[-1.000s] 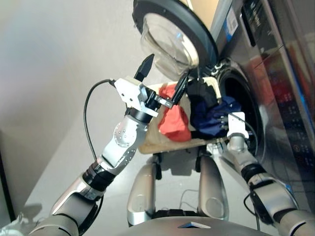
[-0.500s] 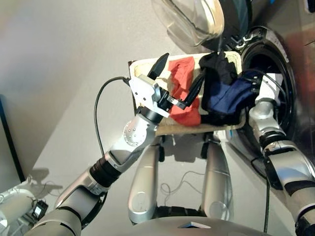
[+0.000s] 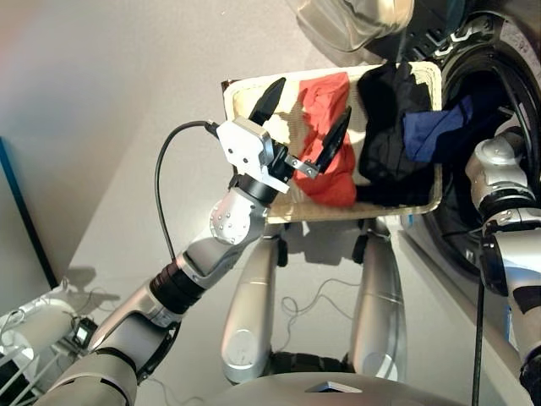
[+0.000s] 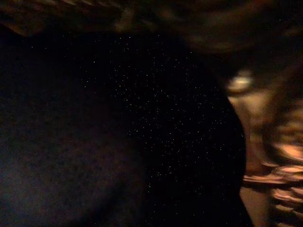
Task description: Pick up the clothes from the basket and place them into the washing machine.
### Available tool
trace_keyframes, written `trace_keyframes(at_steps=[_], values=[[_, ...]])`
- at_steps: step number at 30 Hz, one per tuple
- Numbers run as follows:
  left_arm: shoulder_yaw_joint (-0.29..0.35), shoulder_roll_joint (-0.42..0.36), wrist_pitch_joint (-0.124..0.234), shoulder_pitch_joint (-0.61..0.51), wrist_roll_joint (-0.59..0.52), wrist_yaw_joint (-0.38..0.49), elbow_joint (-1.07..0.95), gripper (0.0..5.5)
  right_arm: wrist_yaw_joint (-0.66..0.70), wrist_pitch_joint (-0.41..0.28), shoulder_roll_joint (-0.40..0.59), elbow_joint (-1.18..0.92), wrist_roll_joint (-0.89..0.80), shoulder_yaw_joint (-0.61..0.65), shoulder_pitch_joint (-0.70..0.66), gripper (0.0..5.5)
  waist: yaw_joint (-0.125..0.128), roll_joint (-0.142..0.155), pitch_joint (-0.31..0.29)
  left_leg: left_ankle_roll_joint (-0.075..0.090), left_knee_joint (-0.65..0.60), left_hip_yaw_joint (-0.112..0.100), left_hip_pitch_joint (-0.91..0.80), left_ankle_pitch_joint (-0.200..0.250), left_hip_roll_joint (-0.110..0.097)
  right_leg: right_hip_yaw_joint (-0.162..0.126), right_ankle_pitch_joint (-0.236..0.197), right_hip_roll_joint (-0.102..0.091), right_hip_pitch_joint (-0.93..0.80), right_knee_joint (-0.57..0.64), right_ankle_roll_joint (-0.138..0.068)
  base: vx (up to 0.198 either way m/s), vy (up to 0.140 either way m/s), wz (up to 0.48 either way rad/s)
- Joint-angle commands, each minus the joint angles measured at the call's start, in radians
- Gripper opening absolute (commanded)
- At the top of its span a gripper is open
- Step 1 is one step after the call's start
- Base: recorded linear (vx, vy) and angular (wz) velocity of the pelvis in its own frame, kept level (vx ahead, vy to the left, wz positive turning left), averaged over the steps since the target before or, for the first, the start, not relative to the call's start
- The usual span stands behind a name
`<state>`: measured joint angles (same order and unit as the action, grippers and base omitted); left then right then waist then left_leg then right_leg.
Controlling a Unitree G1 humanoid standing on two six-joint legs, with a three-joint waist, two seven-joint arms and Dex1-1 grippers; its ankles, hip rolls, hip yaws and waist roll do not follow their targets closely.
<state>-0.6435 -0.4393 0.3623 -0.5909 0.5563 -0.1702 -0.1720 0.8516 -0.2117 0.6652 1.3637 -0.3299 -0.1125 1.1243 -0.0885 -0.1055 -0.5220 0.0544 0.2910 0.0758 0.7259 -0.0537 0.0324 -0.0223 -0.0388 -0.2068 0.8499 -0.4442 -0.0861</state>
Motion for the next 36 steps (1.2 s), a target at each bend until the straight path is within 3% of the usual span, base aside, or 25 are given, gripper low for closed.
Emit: trace_keyframes(at_steps=[1, 7, 12, 17, 18, 19, 21, 28, 36], values=[[0.037, -0.026, 0.031, 0.016, -0.023, -0.021, -0.136, 5.5, 0.08, 0.061, 0.217, 0.011, -0.065, 0.001, 0.082, 0.0, 0.015, -0.015, 0.021, 0.021, 0.115, 0.01, 0.032, 0.095, 0.015, 0.07, -0.002, 0.005, -0.035, 0.017, -0.077, 0.0, 0.0, 0.0], [0.068, -0.052, 0.022, 0.036, -0.019, -0.039, -0.167, 5.5, 0.072, 0.104, 0.291, 0.091, -0.11, -0.004, 0.093, 0.0, 0.026, -0.005, 0.021, 0.022, 0.113, 0.011, 0.053, 0.088, 0.014, 0.072, -0.016, 0.001, -0.018, 0.021, -0.076, 0.0, 0.0, 0.0], [0.093, -0.068, 0.03, 0.059, -0.01, -0.056, -0.189, 5.5, 0.113, 0.042, 0.303, 0.033, -0.162, 0.007, 0.117, 0.0, 0.039, 0.007, 0.018, 0.021, 0.112, 0.015, 0.059, 0.097, 0.015, 0.078, -0.013, 0.005, -0.006, 0.02, -0.077, 0.0, 0.0, 0.0], [0.095, -0.077, 0.043, 0.06, -0.001, -0.06, -0.201, 5.5, 0.118, 0.027, 0.309, 0.025, -0.167, 0.004, 0.122, 0.0, 0.037, 0.008, 0.022, 0.018, 0.107, 0.015, 0.064, 0.09, 0.011, 0.082, -0.022, 0.002, -0.001, 0.025, -0.077, 0.0, 0.0, 0.0], [0.092, -0.078, 0.043, 0.062, 0.0, -0.058, -0.201, 5.5, 0.094, 0.022, 0.303, 0.037, -0.196, 0.012, 0.126, 2.44, 0.035, 0.006, 0.024, 0.017, 0.107, 0.017, 0.064, 0.091, 0.01, 0.082, -0.021, 0.0, -0.003, 0.026, -0.077, 0.0, 0.0, 0.0], [0.091, -0.078, 0.043, 0.063, 0.001, -0.056, -0.195, 5.5, 0.06, -0.003, 0.288, 0.038, -0.242, 0.024, 0.134, 5.5, 0.033, 0.004, 0.025, 0.017, 0.11, 0.018, 0.06, 0.1, 0.011, 0.083, -0.013, 0.001, -0.005, 0.024, -0.078, 0.0, 0.0, 0.0], [0.09, -0.076, 0.043, 0.061, 0.008, -0.053, -0.185, 5.5, 0.016, -0.035, 0.256, 0.02, -0.325, 0.031, 0.152, 5.5, 0.033, 0.007, 0.025, 0.015, 0.106, 0.022, 0.062, 0.09, 0.012, 0.085, -0.024, 0.002, -0.003, 0.03, -0.077, 0.0, 0.0, 0.0], [0.094, -0.063, 0.046, 0.062, 0.008, -0.048, -0.179, 5.5, -0.013, -0.074, 0.186, -0.022, -0.325, 0.034, 0.139, 5.5, 0.039, 0.012, 0.019, 0.014, 0.101, 0.028, 0.051, 0.09, 0.011, 0.086, -0.027, 0.004, -0.016, 0.041, -0.076, 0.0, 0.0, 0.0], [0.103, -0.049, 0.055, 0.061, 0.003, -0.054, -0.172, 5.5, 0.007, -0.103, 0.065, -0.141, -0.222, 0.011, 0.084, 5.5, 0.045, 0.022, 0.008, 0.011, 0.086, 0.036, 0.031, 0.088, 0.01, 0.089, -0.035, 0.008, -0.034, 0.062, -0.076, 0.0, 0.0, 0.0]])
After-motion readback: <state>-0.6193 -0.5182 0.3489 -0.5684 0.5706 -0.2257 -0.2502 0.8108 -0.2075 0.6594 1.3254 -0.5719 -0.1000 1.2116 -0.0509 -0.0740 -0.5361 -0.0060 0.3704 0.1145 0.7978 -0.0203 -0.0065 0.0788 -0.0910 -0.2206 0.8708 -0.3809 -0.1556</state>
